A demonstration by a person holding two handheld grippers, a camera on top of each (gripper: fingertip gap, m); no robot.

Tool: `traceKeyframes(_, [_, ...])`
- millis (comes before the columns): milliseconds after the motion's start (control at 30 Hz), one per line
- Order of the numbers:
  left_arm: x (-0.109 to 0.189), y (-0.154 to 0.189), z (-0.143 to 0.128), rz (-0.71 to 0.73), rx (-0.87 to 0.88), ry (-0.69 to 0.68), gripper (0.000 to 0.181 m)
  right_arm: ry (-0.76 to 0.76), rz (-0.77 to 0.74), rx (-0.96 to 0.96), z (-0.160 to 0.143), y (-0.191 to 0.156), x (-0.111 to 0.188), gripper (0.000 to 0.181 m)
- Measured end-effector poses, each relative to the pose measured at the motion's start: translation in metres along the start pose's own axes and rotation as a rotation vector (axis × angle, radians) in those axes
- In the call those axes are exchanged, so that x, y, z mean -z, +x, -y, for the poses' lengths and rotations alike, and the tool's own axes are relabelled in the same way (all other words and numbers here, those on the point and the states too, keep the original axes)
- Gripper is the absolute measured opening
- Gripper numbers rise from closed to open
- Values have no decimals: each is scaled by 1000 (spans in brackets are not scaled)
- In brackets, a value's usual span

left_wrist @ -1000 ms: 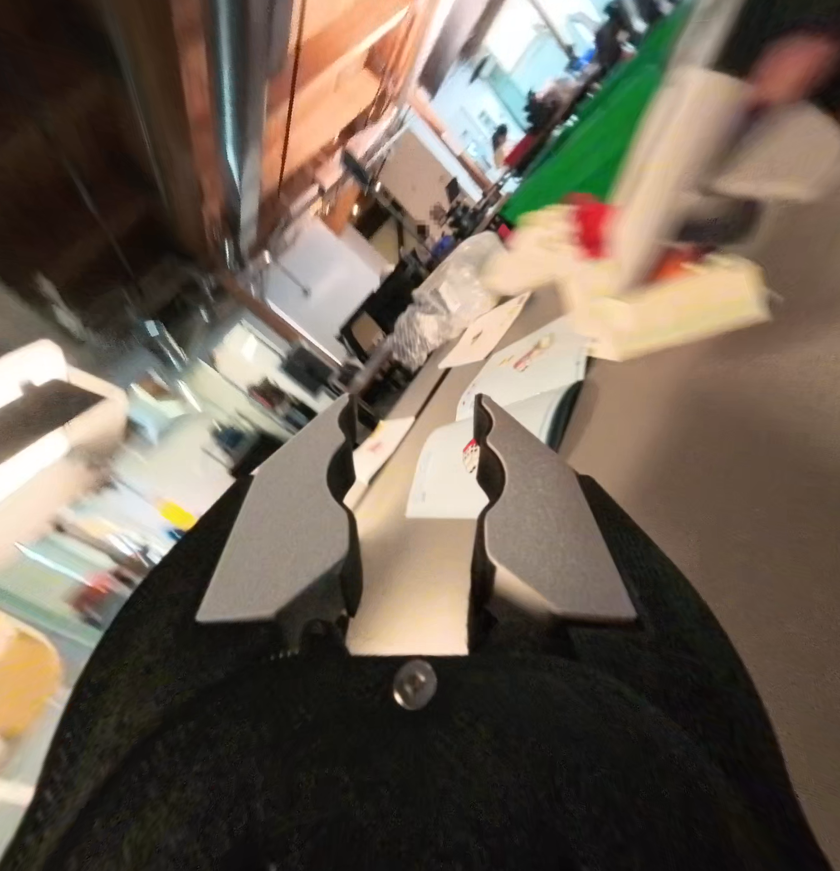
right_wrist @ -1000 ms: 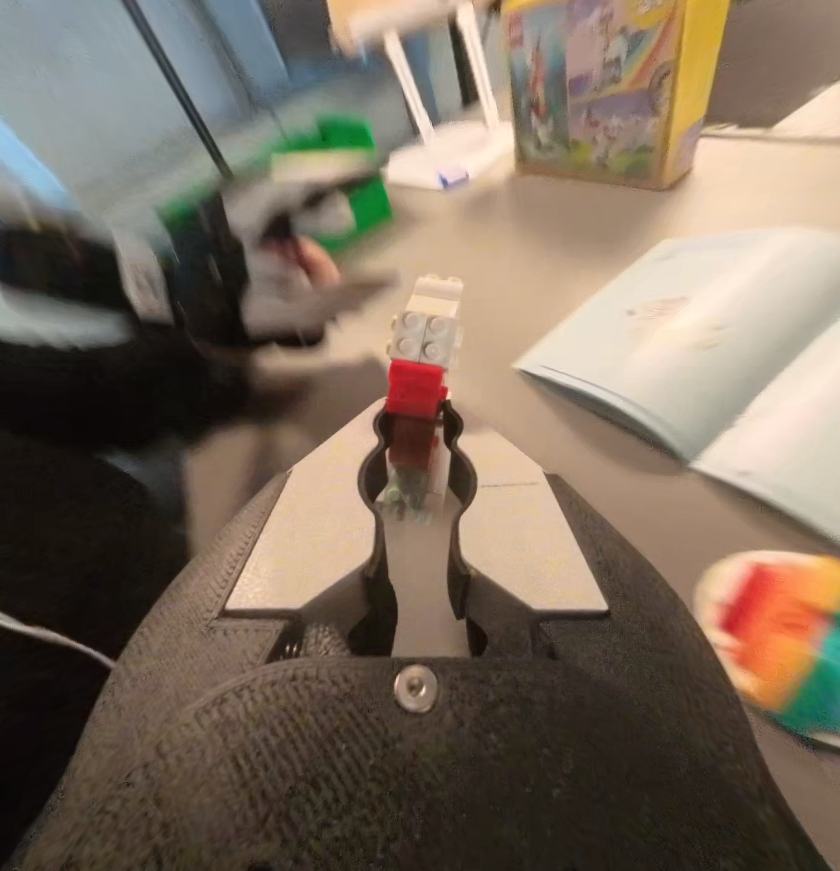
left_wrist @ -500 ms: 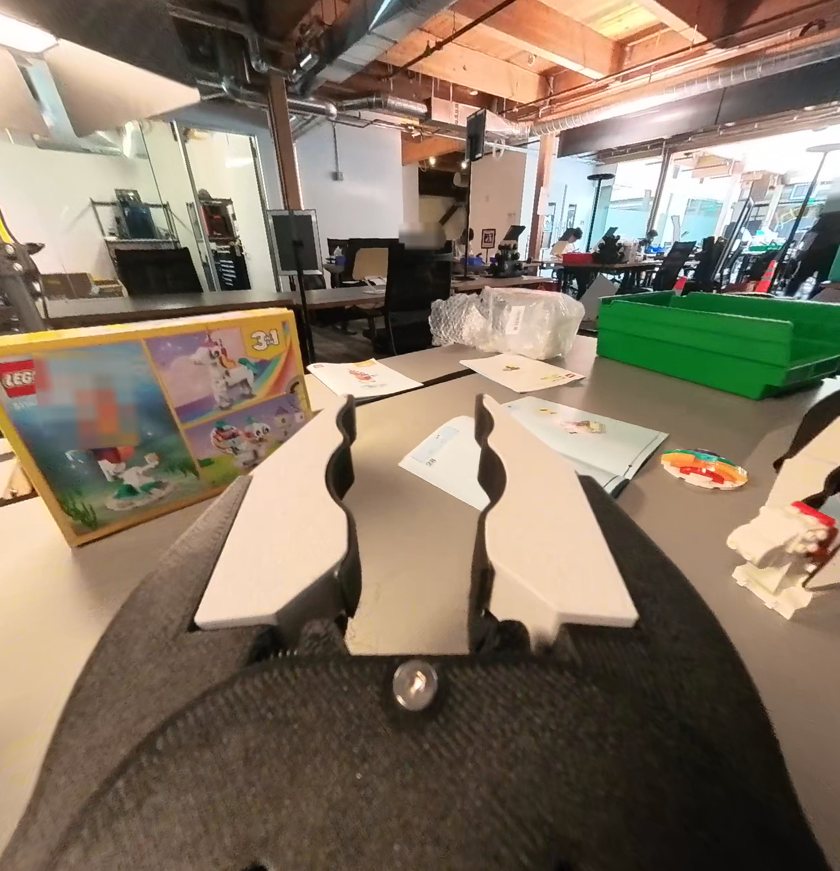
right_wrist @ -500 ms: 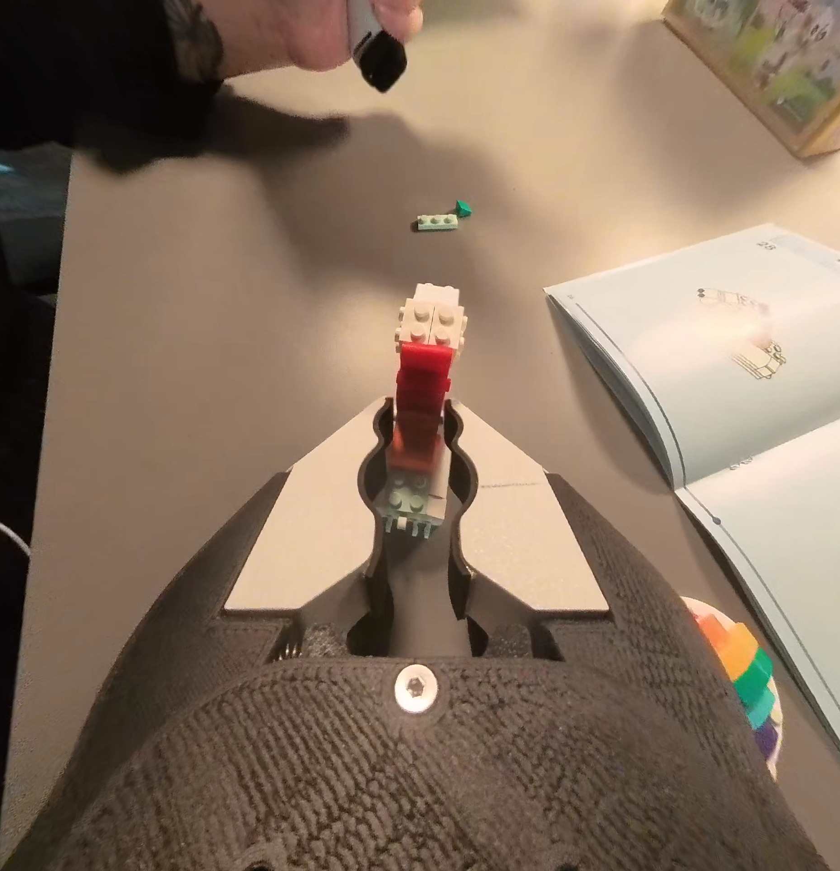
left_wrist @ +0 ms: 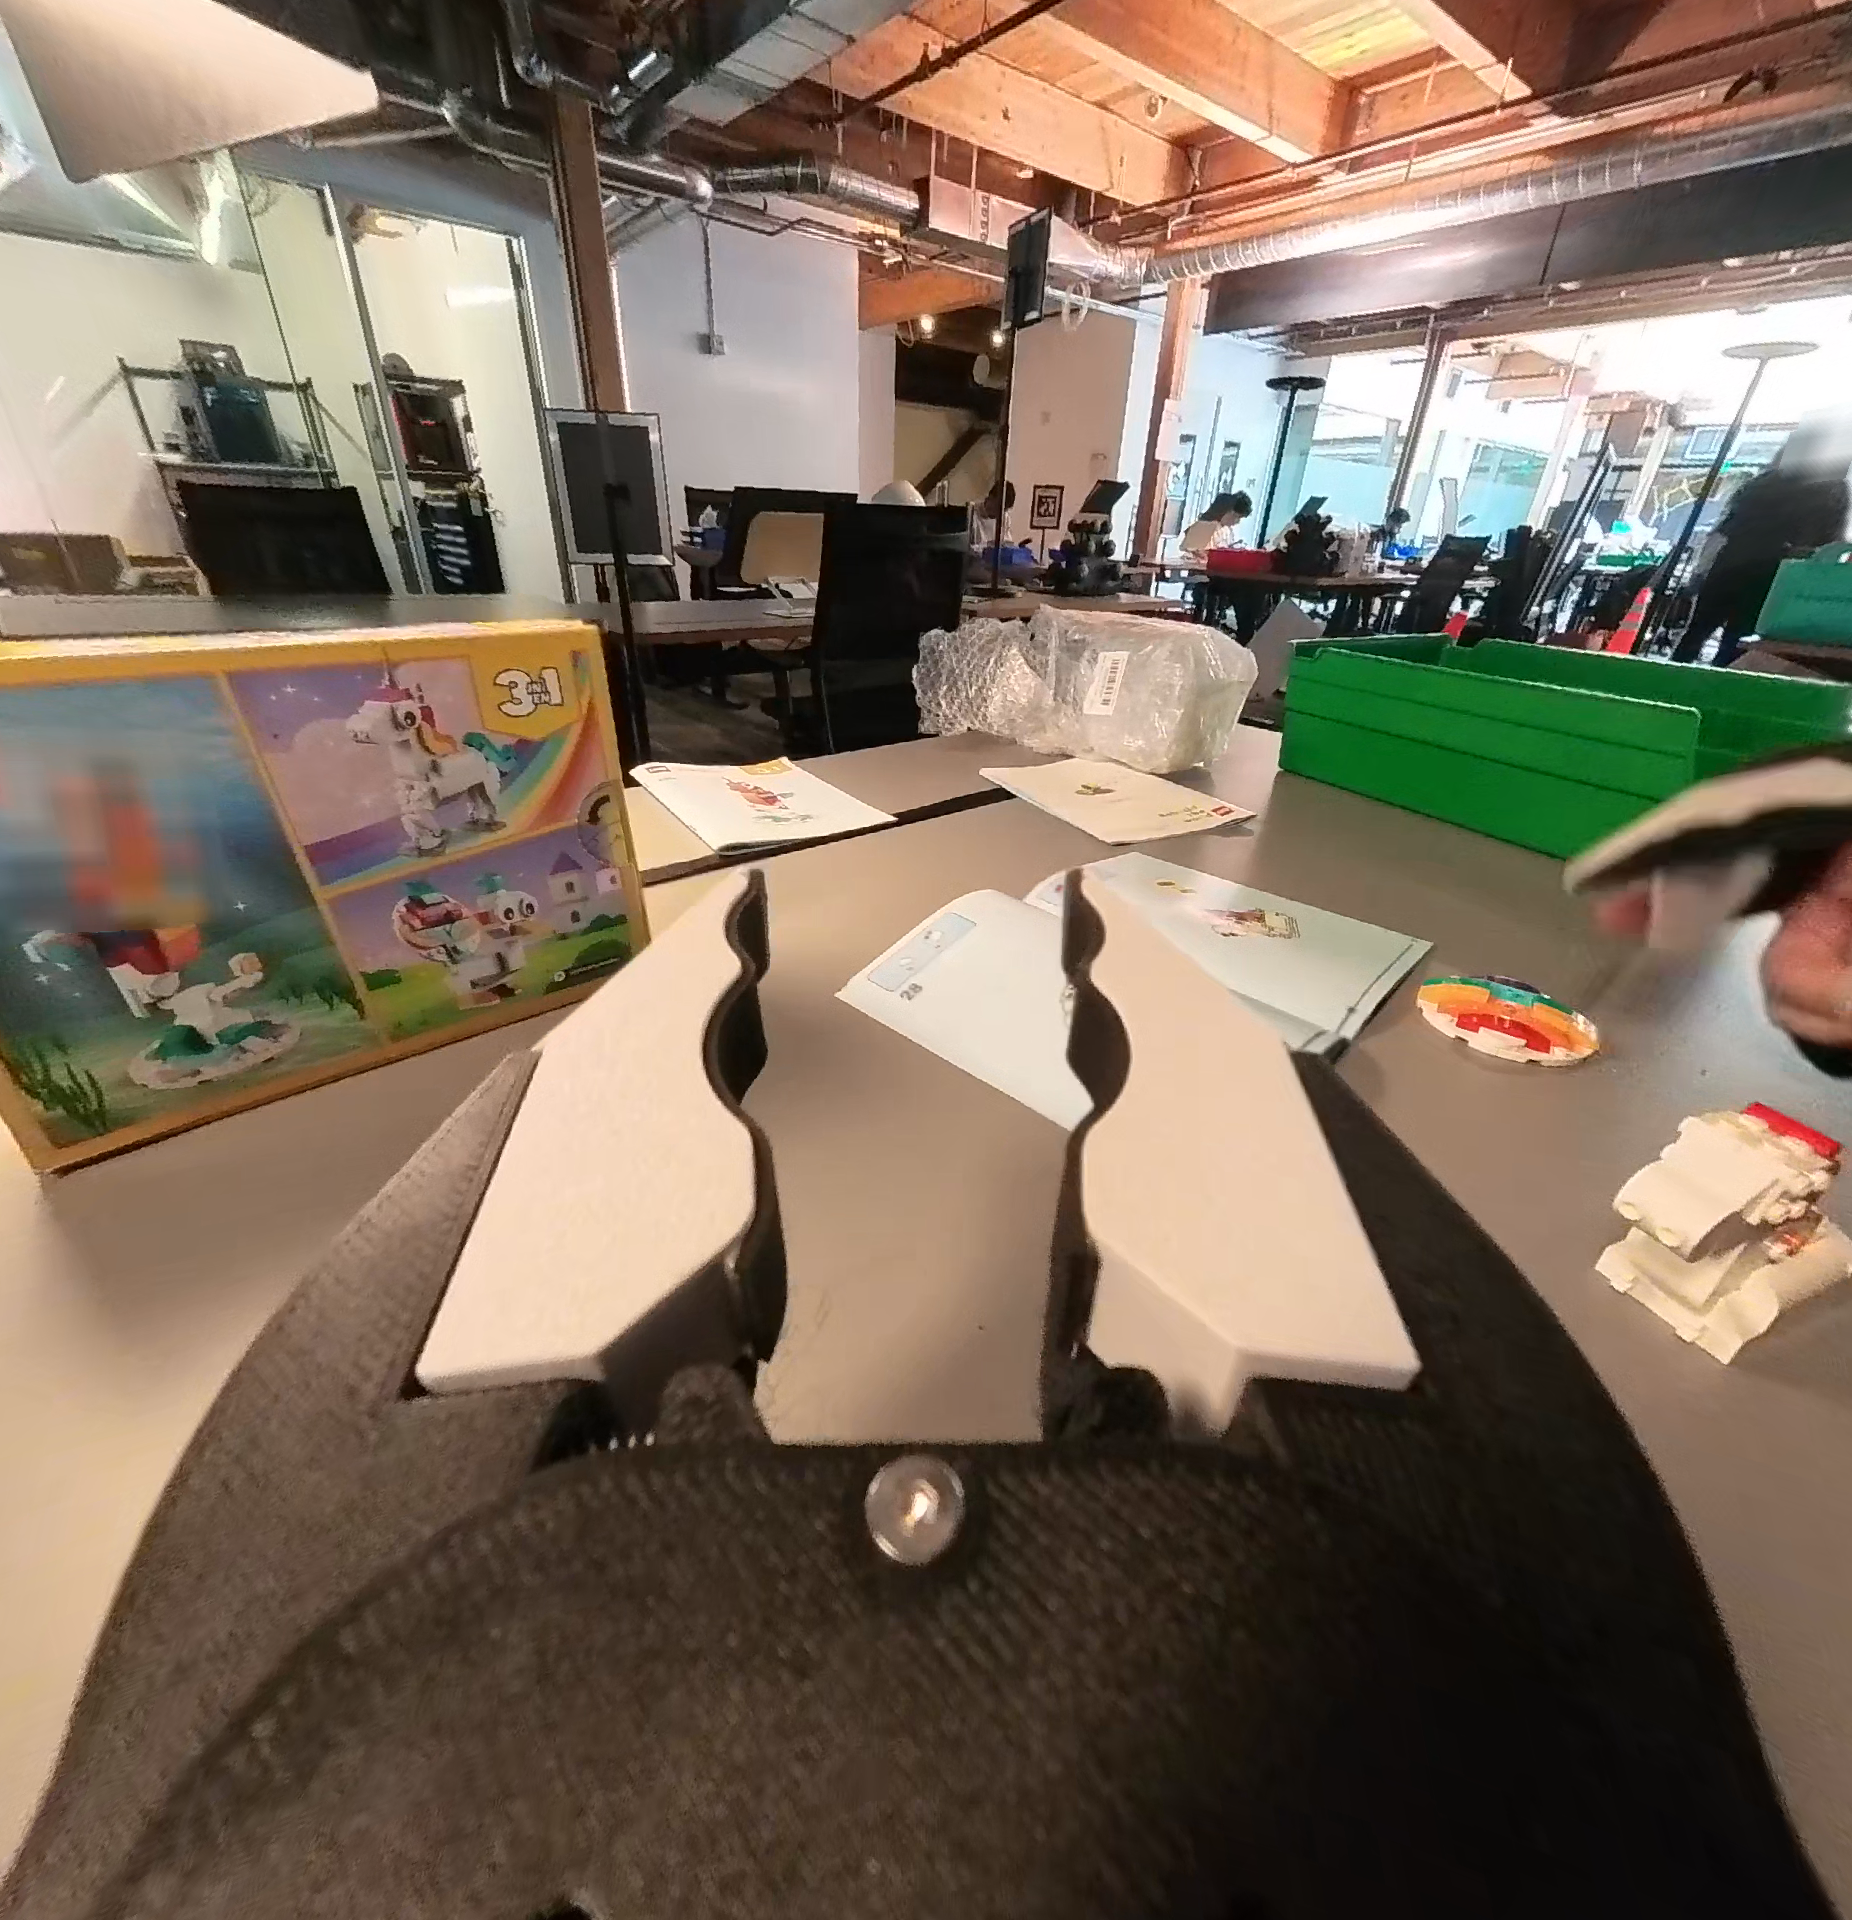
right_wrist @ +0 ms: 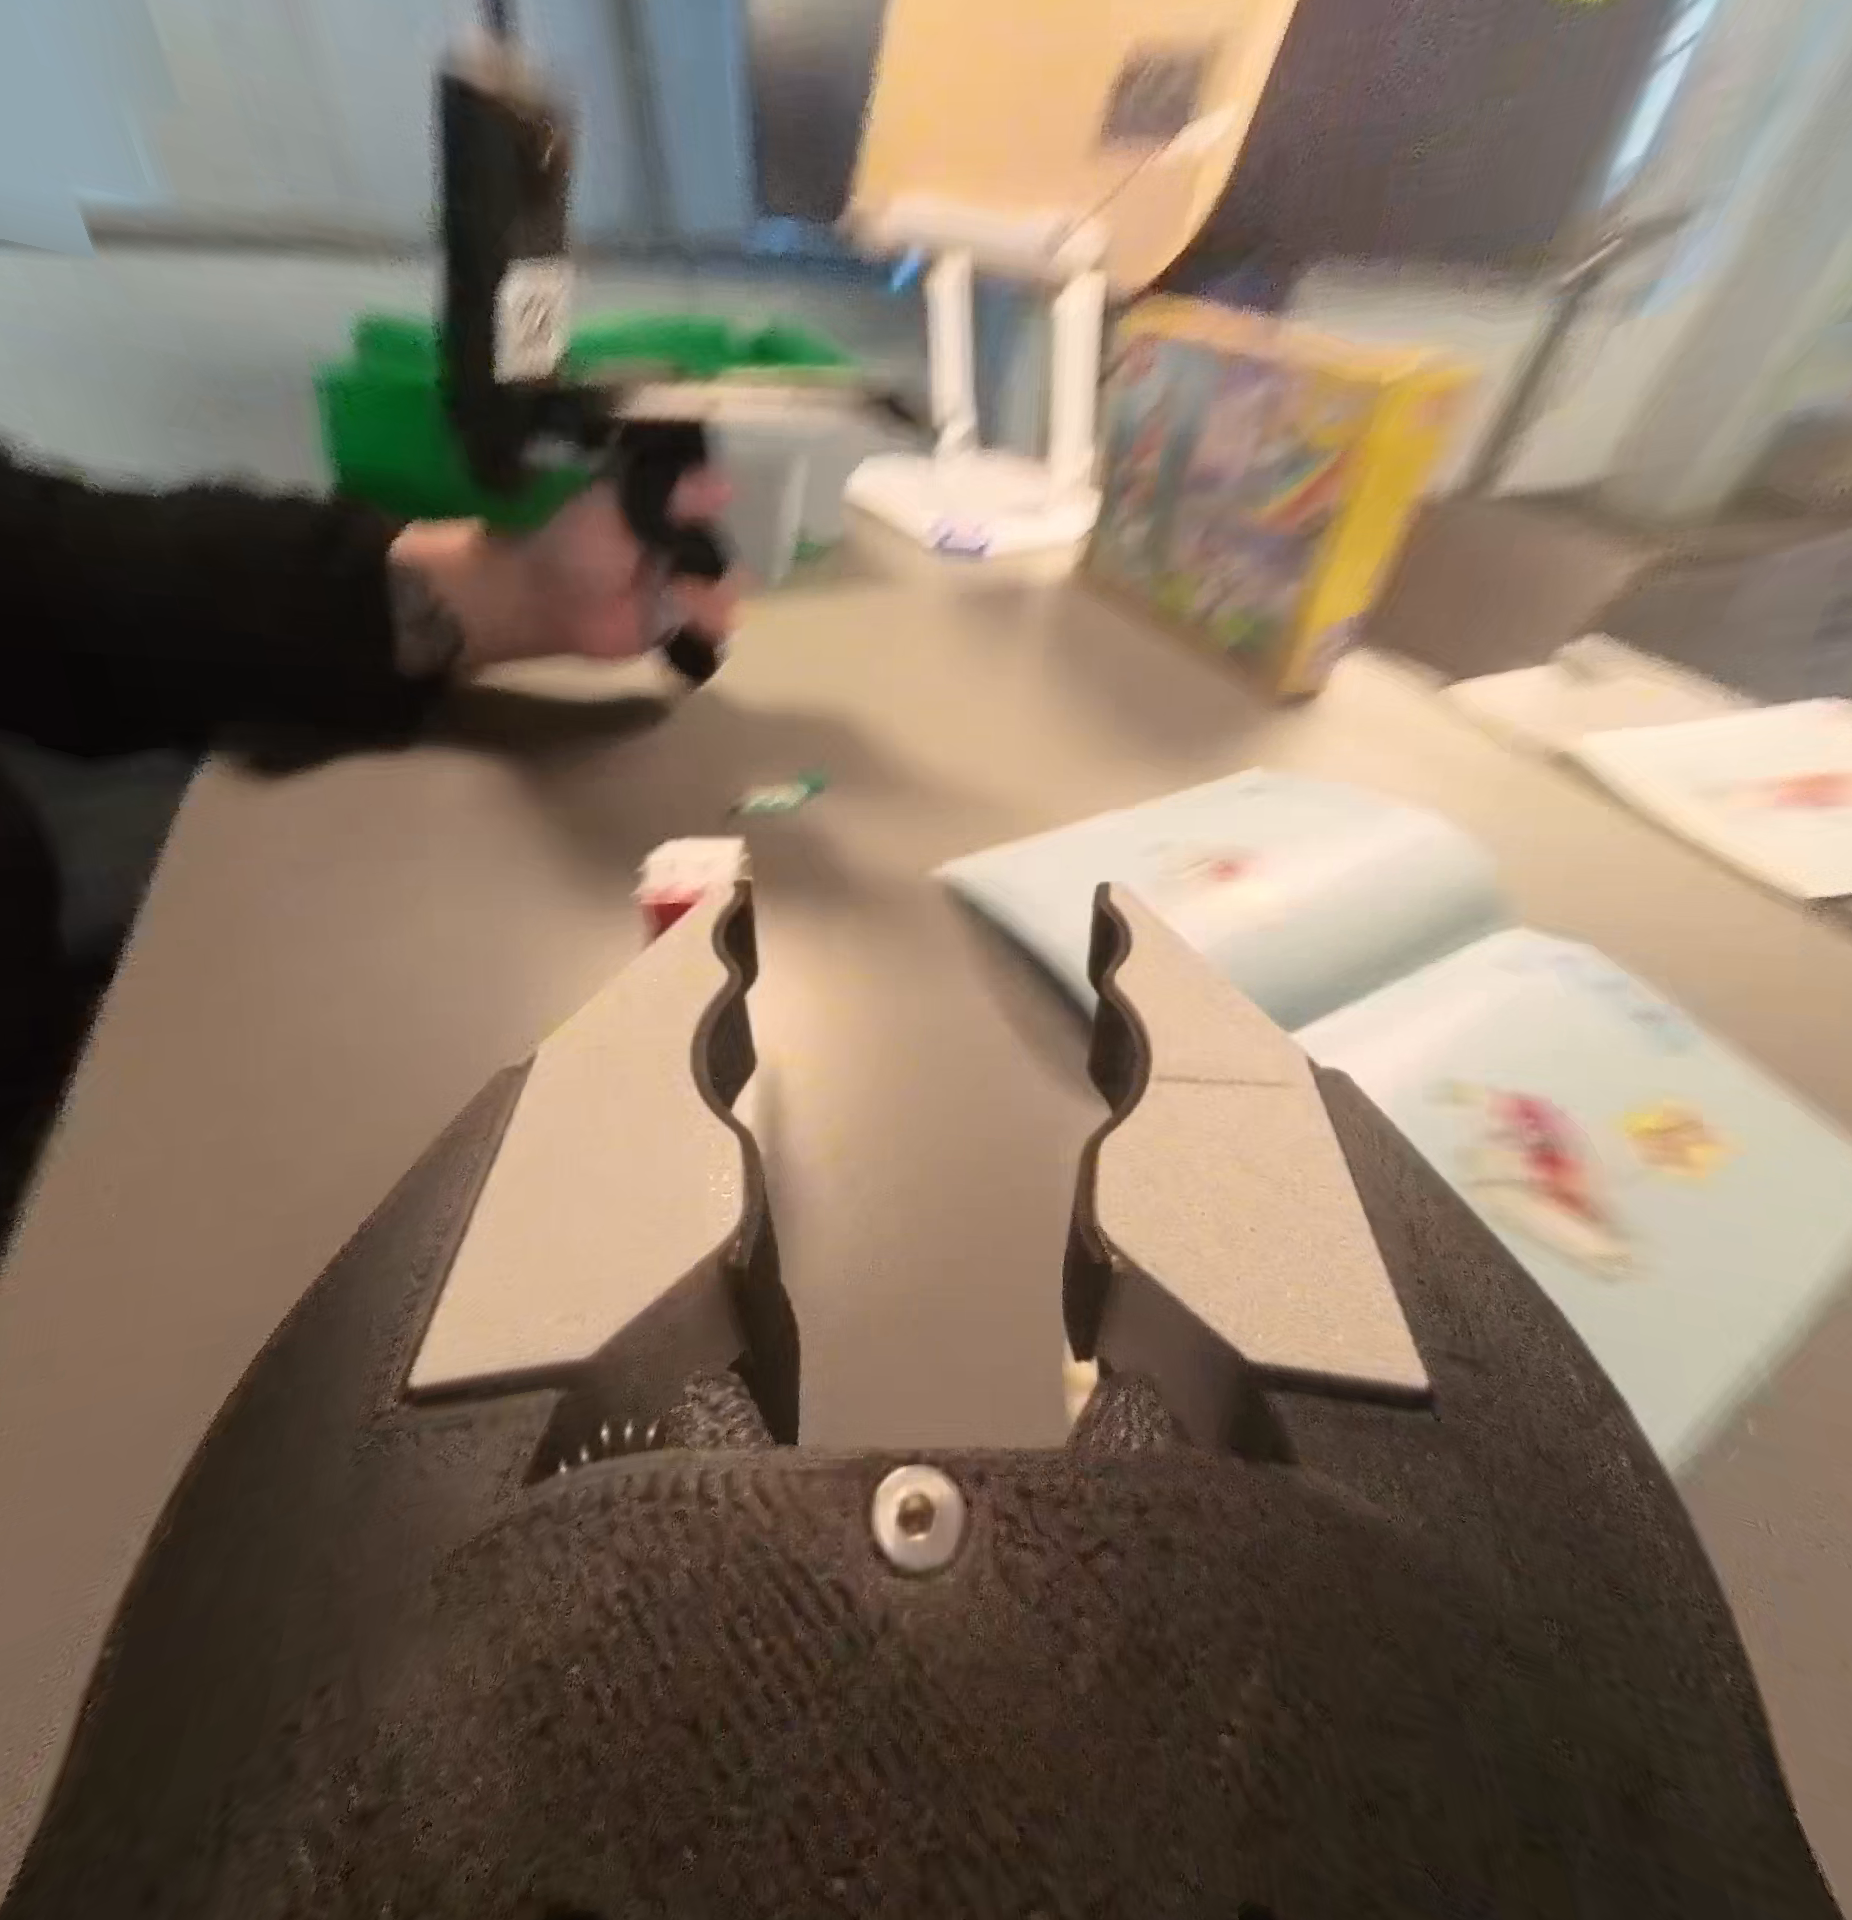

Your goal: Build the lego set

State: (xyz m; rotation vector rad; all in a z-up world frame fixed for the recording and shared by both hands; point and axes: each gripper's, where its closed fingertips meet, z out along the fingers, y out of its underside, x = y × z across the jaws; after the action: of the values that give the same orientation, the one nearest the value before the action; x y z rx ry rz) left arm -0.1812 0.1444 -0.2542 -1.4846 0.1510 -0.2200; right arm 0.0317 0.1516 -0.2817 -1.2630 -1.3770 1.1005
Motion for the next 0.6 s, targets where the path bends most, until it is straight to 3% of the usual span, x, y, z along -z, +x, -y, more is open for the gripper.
traceKeyframes(67, [-2,6,-3,-29,-5,-4,52,158,-262,59,24,51,17,48])
traceKeyframes(100, [-2,8,-5,-43,-20,-4,44,216,-439,125,31,80,31,29])
traceKeyframes(133, [-3,11,-8,-58,-46,-2,34,248,-614,209,33,105,47,10])
traceKeyframes(200, [-4,15,-13,-79,-87,-6,14,228,-859,309,26,136,72,0])
traceKeyframes(267, [-4,16,-12,-84,-103,1,7,192,-943,291,15,149,80,0])
traceKeyframes(467, [-2,16,-11,-70,-140,4,0,118,-960,490,18,128,74,0])
traceKeyframes(600, [1,25,-8,-87,-196,3,0,79,-948,451,6,133,74,0])
